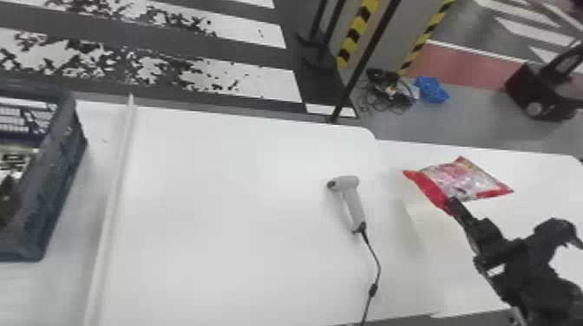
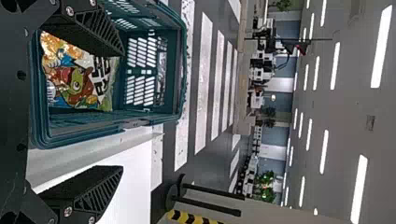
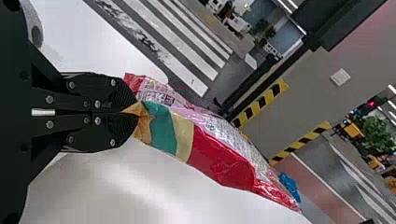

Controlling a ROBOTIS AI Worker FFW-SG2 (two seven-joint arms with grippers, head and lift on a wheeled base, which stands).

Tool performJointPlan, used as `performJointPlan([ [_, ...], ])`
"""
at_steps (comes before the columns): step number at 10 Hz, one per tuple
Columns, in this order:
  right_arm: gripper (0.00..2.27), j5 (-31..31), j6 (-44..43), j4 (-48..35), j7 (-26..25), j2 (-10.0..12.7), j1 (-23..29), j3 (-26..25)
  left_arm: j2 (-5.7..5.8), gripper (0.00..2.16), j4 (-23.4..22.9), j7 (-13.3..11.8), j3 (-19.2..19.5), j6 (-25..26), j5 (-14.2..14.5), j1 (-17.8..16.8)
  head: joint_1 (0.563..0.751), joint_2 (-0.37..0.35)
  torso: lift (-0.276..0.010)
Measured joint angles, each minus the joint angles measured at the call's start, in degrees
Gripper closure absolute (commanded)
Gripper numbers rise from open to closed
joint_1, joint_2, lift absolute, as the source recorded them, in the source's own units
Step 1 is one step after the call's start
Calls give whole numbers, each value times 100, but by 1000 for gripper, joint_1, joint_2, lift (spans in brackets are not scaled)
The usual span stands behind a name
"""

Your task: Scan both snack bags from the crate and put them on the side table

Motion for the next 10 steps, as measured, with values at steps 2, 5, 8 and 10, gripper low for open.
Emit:
performJointPlan([
  [2, 1771, 74, -609, 673, -162, -135, -187, 203, 9, 140, -11, -2, 14, 4, 18, 11, 695, -350, -87],
  [5, -1, 157, -1125, 1081, -399, -207, -275, 466, 19, 140, -12, -5, 26, -1, 72, 17, 695, -350, -87],
  [8, 46, 202, -1185, 923, -496, -149, -168, 507, 20, 140, -12, -6, 43, -13, 79, 17, 695, -350, -87],
  [10, 46, 248, -1258, 3, -449, 173, 212, 526, 9, 140, -23, -6, 40, -13, 78, 0, 695, -350, -87],
])
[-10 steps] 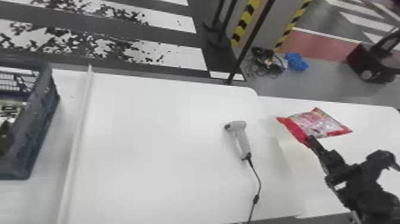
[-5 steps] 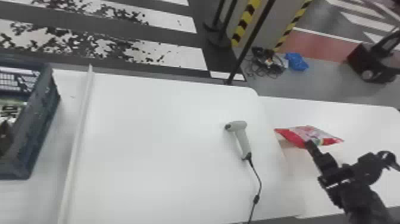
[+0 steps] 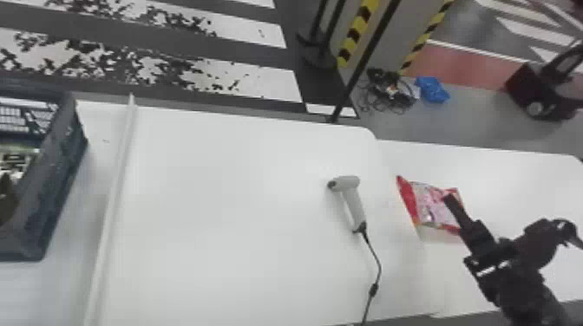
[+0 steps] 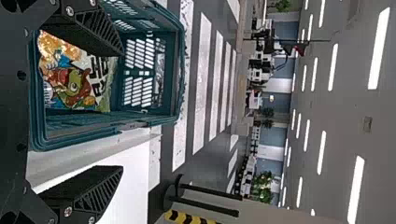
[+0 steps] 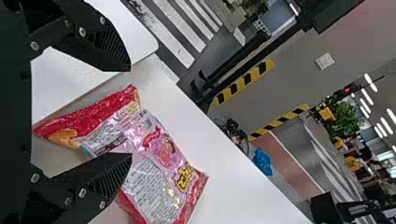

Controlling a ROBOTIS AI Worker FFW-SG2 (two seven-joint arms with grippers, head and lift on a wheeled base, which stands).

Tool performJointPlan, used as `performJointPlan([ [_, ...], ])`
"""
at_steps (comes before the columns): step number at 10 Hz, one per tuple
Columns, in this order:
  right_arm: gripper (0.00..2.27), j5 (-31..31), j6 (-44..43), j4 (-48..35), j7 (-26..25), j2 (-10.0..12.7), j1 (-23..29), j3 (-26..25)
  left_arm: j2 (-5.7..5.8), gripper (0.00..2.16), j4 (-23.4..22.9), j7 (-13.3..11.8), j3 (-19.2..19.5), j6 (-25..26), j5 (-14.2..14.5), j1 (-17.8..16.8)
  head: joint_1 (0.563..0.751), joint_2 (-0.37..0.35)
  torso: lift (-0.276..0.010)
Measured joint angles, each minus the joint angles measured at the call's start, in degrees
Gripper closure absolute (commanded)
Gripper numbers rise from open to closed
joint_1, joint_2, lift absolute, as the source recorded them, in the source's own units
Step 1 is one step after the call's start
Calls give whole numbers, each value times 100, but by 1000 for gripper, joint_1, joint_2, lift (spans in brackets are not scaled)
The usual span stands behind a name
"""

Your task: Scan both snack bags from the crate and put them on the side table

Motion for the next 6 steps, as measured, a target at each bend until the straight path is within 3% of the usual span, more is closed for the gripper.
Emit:
performJointPlan([
  [3, 49, 332, -635, -1791, 94, 582, 783, 665, -44, 140, -80, -2, -30, 26, -18, -18, 695, -350, -87],
  [4, 60, 584, -1042, -2252, 90, 716, 1031, 1070, -50, 140, -101, -1, -30, 33, -23, -12, 695, -327, -87],
  [6, 66, 1342, -2130, -2867, -27, 879, 1484, 2068, -57, 140, -128, 0, -18, 35, -27, 7, 695, -214, -87],
])
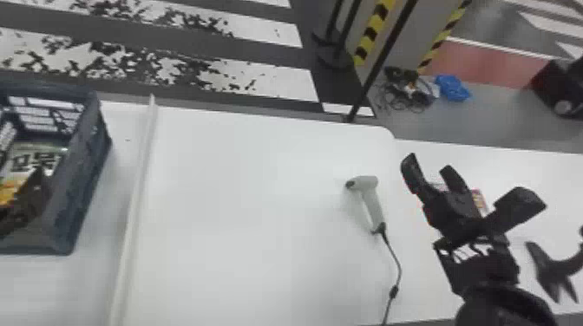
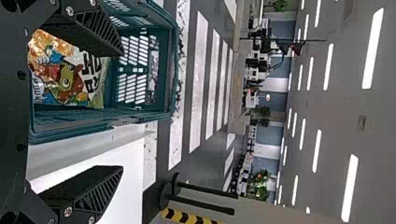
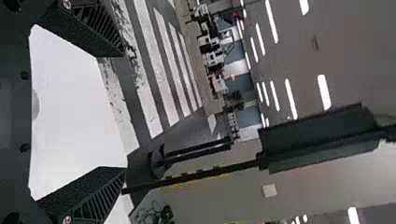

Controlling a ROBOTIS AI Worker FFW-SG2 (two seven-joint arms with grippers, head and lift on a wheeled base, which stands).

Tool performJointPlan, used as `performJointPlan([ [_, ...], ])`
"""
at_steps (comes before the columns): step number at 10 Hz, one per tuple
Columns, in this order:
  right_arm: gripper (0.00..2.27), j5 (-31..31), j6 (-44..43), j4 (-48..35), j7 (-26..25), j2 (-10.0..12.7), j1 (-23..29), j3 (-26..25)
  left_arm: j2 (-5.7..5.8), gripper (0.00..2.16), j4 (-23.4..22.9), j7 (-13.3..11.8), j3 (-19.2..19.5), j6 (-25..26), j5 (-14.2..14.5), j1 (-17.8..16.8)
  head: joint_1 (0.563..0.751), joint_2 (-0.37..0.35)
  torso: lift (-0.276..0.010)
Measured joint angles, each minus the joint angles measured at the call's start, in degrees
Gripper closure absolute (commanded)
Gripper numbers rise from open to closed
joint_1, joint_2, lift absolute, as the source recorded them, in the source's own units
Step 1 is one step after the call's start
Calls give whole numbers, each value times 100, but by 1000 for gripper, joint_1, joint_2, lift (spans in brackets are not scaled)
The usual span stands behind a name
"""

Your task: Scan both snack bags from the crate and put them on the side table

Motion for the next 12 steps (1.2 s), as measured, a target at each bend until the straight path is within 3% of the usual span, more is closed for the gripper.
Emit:
performJointPlan([
  [3, 66, 979, -1170, -282, -534, 80, 432, 1383, -2, 140, -17, 0, 12, 0, -8, 10, 695, -73, -87],
  [6, 66, 1649, -1567, -247, -908, 125, 666, 2401, -17, 140, 7, 7, -15, -9, -33, 3, 695, 44, -87],
  [10, 66, 1840, -1713, -232, -1034, 207, 767, 2793, 24, 140, -106, -81, -36, 146, -256, -41, 695, 96, -87],
  [12, 66, 1840, -1713, -238, -1032, 201, 827, 2784, 224, 140, -246, -448, 217, 897, -485, -323, 695, 119, -87],
])
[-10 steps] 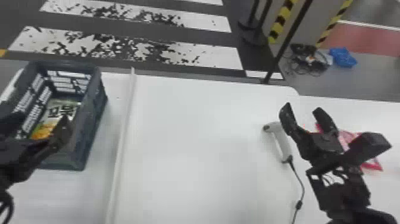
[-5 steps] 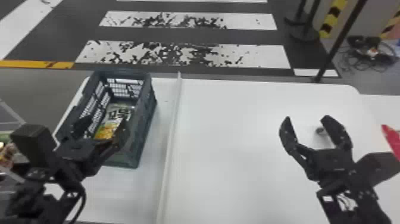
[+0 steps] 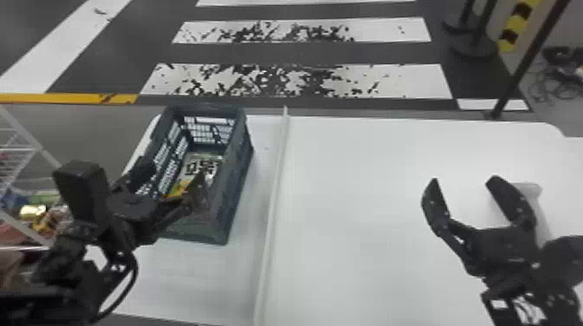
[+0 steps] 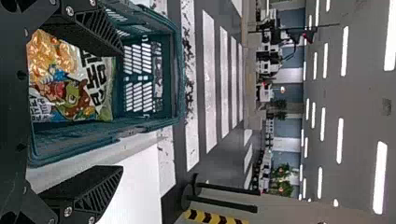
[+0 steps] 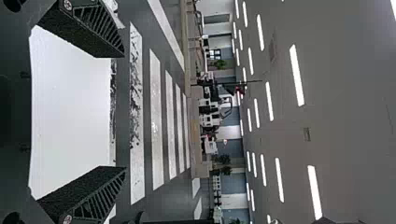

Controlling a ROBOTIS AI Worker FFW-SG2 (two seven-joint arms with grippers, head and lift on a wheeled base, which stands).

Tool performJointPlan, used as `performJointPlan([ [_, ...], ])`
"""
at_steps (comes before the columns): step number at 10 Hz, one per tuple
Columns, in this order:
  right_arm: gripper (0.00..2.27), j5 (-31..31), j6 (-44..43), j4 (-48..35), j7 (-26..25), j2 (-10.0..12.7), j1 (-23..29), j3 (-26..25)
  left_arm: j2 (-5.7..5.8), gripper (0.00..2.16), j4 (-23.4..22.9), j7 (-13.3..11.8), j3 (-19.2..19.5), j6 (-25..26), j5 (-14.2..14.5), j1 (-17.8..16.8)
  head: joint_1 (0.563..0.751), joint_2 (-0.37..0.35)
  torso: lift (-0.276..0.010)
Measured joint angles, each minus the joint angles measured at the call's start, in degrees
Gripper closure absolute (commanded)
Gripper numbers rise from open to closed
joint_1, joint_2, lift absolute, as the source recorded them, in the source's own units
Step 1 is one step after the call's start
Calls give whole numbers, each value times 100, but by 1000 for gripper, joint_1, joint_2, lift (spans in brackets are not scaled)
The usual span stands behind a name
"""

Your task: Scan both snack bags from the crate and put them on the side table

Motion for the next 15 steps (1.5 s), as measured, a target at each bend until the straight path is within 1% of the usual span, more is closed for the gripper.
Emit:
performJointPlan([
  [1, 66, -8, 0, -1, 0, -9, 30, -14, 161, 140, -29, -305, 125, 280, -131, -226, 695, 127, -87],
  [2, 66, -14, 0, -12, 1, -17, 60, -22, 410, 140, -35, -468, 273, 464, -272, -431, 695, 135, -87],
  [3, 66, -15, 0, -21, 5, -19, 84, -27, 661, 140, -20, -522, 337, 552, -394, -577, 695, 157, -87],
  [4, 66, -14, 12, -40, 9, -22, 97, -30, 931, 140, 73, -645, 391, 588, -511, -722, 695, 176, -87],
  [5, 66, -6, 53, -67, 9, -28, 109, -31, 1197, 140, 274, -792, 384, 588, -681, -876, 695, 193, -87],
  [6, 66, 13, 118, -105, 9, -34, 126, -31, 1463, 140, 539, -973, 274, 567, -892, -1042, 695, 198, -87],
  [7, 66, 25, 202, -130, 9, -36, 142, -34, 1705, 140, 839, -1181, 89, 540, -1073, -1240, 695, 200, -87],
  [8, 66, 32, 274, -153, 9, -37, 158, -45, 1911, 140, 1173, -1374, -160, 530, -1252, -1489, 695, 195, -87],
  [9, 66, 46, 349, -180, 9, -37, 170, -55, 2057, 140, 1510, -1591, -443, 527, -1424, -1781, 695, 185, -87],
  [10, 66, 54, 418, -209, 9, -37, 180, -57, 2125, 140, 1845, -1783, -696, 526, -1567, -2080, 695, 179, -87],
  [11, 66, 64, 463, -240, 9, -37, 194, -57, 2144, 140, 2166, -1963, -929, 526, -1765, -2351, 695, 172, -87],
  [14, 66, 72, 587, -338, 9, -62, 230, -103, 2145, 140, 3096, -2467, -1669, 530, -2370, -3086, 695, 151, -87],
  [15, 66, 68, 619, -354, 9, -77, 234, -121, 2118, 140, 3413, -2607, -1935, 533, -2554, -3353, 695, 138, -87],
])
